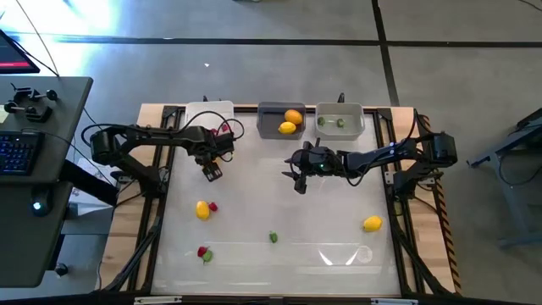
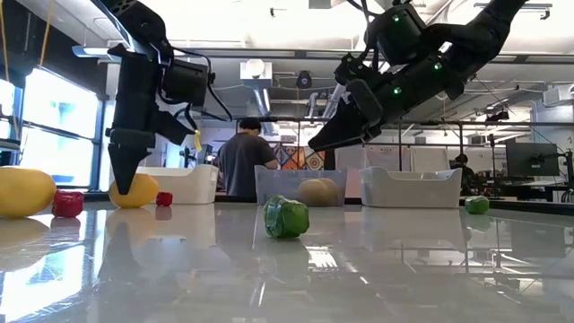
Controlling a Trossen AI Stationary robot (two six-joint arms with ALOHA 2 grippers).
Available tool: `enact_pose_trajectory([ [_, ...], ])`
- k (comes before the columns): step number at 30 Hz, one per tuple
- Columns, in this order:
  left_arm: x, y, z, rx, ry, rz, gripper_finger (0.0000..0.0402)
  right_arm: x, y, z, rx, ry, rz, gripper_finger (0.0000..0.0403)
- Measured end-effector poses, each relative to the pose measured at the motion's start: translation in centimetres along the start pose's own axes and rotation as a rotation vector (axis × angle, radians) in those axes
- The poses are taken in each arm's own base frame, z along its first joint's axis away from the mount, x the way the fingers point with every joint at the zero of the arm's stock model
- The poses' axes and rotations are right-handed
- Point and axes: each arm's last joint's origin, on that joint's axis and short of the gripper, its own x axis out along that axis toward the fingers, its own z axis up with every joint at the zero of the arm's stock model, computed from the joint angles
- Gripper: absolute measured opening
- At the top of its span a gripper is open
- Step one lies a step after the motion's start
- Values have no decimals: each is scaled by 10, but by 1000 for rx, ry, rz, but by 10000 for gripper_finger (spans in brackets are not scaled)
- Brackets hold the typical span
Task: Sort produce into baskets
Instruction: Put the lemon into the black bin
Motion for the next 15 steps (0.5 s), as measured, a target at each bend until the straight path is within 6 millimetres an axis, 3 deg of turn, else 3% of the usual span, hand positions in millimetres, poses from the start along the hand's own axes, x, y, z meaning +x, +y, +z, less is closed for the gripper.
enact_pose_trajectory([
  [6, -9, -8, 3, 131, -35, 2, 194, 0, 1, 0, -13, 0, 3, 201],
  [15, -59, -10, 32, 290, -234, 48, 194, -2, 2, 0, -48, 10, 0, 201],
])
